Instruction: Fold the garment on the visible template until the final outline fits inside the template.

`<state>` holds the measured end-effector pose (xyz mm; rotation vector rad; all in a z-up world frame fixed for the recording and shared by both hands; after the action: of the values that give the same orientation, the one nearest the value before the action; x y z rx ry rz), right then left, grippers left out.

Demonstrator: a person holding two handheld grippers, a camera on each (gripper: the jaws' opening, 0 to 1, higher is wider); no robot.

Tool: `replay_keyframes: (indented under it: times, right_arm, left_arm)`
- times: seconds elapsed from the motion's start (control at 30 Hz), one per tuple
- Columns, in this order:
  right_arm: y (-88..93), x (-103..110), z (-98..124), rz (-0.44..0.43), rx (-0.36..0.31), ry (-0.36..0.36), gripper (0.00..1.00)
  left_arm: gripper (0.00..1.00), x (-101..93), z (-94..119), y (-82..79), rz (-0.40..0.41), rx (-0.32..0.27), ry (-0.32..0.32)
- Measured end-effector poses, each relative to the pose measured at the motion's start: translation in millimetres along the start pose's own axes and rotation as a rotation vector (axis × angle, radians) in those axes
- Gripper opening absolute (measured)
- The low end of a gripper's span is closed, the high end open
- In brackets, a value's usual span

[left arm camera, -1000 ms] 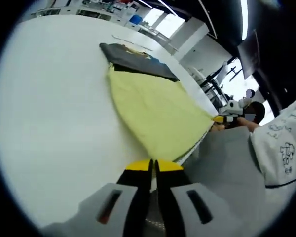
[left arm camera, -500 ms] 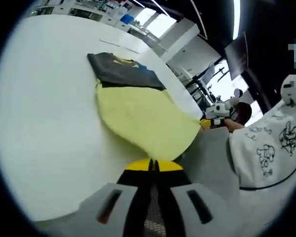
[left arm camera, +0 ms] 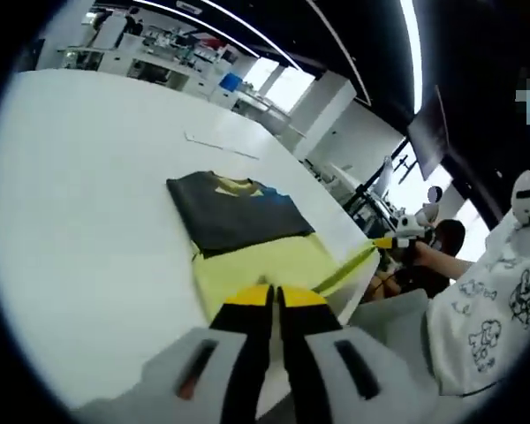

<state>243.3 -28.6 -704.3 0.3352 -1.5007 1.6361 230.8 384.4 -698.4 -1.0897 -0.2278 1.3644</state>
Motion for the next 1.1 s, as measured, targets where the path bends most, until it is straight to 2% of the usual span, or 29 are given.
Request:
replay_keyframes:
  times: [0.07, 0.17, 0.37, 0.57, 0.77, 0.9, 1.0, 1.1]
  right_arm:
    - [-11.9, -12, -9, 0.039, 0.030, 0.025, 0.00]
    - [-33.3, -28, -20, 0.089, 0.051, 0.036, 0.00]
    - [-77.6, -53, -31, 0.137, 0.033, 0.038, 0.00]
    - [-111.0, -76, -38, 0.127, -0.022, 0.081, 0.00]
    - [-137.6, -97, -55, 0.167, -0.027, 0.107, 0.00]
    - [-150.3, -115, -69, 0.175, -0.034, 0.137, 0.00]
    - [-154.1, -126, -78, 0.164, -0.040, 0.150, 0.00]
    - [-151.9, -138, -86, 0.133, -0.038, 0.169, 0.00]
  left_arm:
    - [0.00, 3.0, -13, -14.8, -0.003, -0.037, -0.007]
    - [0.00, 13.7, -31, -32.4, 0.002, -0.058, -0.020]
    - [0.00, 25.4, -58, -60.0, 0.010, -0.083, -0.085]
    - [0.00, 36.4, -79, -89.8, 0.044, -0.124, -0.119]
    - [0.00, 48.0, -102, -105.5, 0.049, -0.140, -0.157]
    - [0.00, 61.4, -117, -114.2, 0.114, -0.156, -0.182]
    - [0.00, 75.8, -127, -119.9, 0.152, -0.166, -0.203]
    - [0.00, 82.9, -139, -115.8, 0.167, -0.157, -0.233]
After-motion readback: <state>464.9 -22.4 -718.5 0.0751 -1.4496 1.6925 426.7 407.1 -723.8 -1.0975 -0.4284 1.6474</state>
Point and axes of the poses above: the point that each gripper's makers call its tool centre point, and the gripper's own axes: z roughly backward along the fingers, x roughly to its left, y roughly out of its underside, the point moved 5 cm from there along z, roughly backward along the fingers, and after that the axes turned 14 degrees about -y, right-handed, at the moved point
